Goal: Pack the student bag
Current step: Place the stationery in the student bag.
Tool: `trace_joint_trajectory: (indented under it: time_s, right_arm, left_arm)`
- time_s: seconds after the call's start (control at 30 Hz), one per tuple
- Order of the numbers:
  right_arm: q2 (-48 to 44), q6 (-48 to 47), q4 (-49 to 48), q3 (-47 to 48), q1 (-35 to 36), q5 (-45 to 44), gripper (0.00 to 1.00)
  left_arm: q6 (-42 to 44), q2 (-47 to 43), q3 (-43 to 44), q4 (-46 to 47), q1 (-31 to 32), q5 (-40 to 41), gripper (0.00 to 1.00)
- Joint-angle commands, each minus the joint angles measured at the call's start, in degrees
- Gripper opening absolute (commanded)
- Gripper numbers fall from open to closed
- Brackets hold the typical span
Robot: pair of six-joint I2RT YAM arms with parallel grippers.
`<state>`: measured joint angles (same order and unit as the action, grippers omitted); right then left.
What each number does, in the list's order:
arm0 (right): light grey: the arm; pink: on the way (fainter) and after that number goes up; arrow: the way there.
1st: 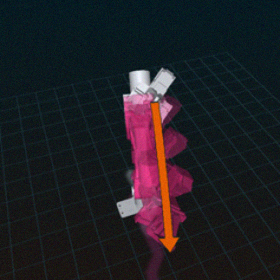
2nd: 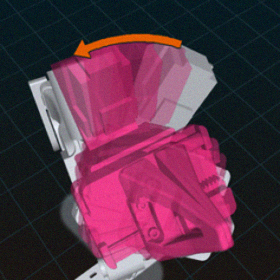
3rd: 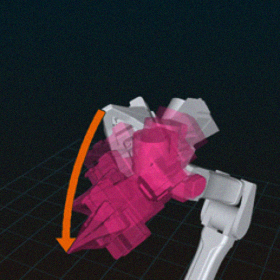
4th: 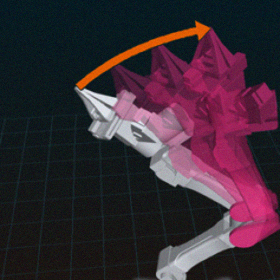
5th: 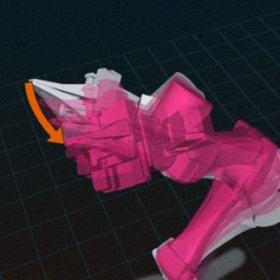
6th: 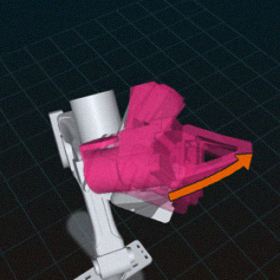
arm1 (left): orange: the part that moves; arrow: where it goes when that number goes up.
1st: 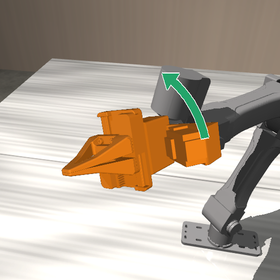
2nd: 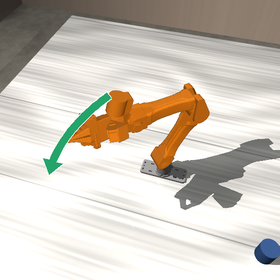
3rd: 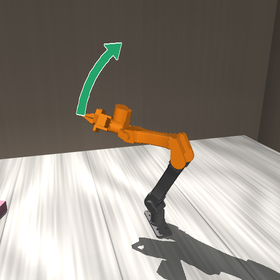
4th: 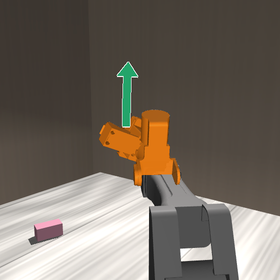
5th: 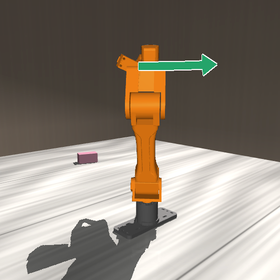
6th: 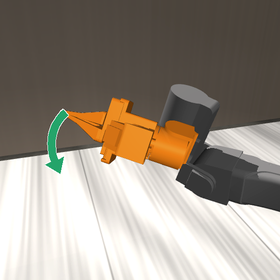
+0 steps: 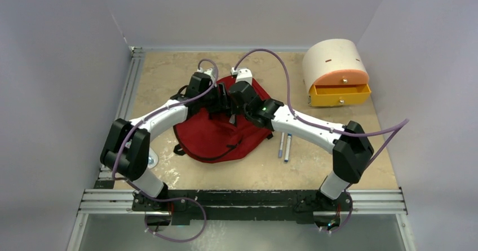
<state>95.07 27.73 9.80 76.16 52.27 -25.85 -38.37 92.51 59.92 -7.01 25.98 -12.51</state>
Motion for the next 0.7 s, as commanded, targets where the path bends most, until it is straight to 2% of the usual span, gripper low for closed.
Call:
trace_joint_trajectory:
  time_s: [0.0,0.17,0.33,0.47,0.67]
  right_arm:
    - [-3.63,1.23,-3.19,-0.38,0.23,0.45,0.1]
    - [-4.07,1.64,-3.09,-0.48,0.11,0.12,0.21]
    - [-6.06,2.02,-2.79,-1.67,-0.03,0.79,0.3]
    - [-9.93,4.4,-0.73,-4.36,-0.03,-0.12,0.34]
    - [-19.79,12.51,1.81,-14.64,-0.13,-5.52,0.36]
  left_arm:
    - [1.45,-6.62,1.68,-2.53,-0.31,2.8,0.55]
    - [-0.02,-15.0,-3.83,-4.54,-0.31,3.55,0.54]
    - [-1.61,-23.17,-8.15,-7.82,-0.31,2.55,0.47]
    - [-2.87,-29.48,-11.64,-10.56,-0.31,3.85,0.46]
    - [-3.7,-34.37,-13.5,-13.36,-0.31,6.74,0.45]
